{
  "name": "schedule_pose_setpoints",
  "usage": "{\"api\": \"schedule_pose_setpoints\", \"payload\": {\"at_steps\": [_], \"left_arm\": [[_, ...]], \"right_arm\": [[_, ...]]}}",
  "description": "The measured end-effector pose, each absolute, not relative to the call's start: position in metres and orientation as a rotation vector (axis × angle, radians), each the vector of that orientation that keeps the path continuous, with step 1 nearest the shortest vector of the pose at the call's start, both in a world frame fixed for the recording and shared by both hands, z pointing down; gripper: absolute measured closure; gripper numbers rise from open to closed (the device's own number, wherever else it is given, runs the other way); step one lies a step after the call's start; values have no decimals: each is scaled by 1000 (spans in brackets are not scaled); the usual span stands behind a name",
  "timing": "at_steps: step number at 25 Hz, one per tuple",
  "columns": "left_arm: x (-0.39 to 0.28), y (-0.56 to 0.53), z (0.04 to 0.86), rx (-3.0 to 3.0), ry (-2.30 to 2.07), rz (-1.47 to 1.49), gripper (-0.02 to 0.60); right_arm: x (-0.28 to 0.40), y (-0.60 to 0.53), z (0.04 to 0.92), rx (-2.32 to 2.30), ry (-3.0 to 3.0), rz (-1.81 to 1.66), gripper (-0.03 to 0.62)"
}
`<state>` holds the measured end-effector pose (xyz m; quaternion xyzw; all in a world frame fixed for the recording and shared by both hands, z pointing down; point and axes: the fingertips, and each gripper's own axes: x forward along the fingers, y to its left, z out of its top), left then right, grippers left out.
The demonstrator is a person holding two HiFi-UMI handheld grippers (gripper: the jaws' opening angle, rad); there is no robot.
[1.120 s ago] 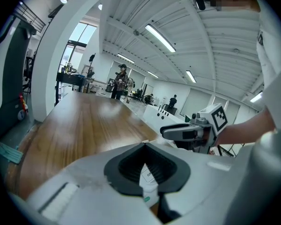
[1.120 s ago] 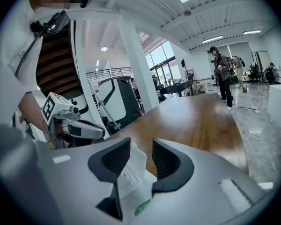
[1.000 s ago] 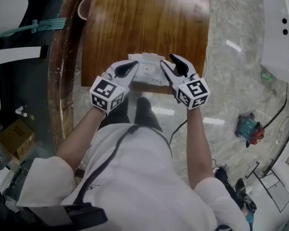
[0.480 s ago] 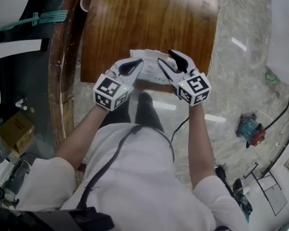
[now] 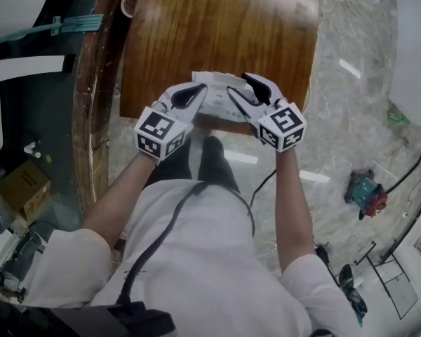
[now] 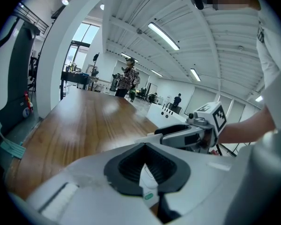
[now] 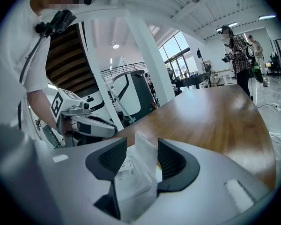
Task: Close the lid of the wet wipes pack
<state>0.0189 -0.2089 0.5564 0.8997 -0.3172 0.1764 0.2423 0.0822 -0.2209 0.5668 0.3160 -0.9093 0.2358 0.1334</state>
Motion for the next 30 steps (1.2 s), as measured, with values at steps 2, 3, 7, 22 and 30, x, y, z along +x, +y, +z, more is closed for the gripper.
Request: {"api": "schedule_pose_setpoints", "payload": {"at_steps": [2, 3, 7, 22, 30], "left_arm": [[17, -207, 556, 2458, -872, 485, 580], [17, -207, 556, 2460, -874, 484, 580], [17, -206, 549, 2472, -880, 473, 580], [10, -189, 542, 2487, -891, 472, 580], [5, -178, 540, 2484, -904, 461, 580]], "right_arm": [[81, -219, 565, 917, -2640, 683, 391], [80, -218, 565, 917, -2642, 682, 391], [78, -213, 561, 914, -2646, 674, 391], [73, -193, 557, 920, -2642, 653, 391], [72, -185, 560, 927, -2633, 650, 391]]}}
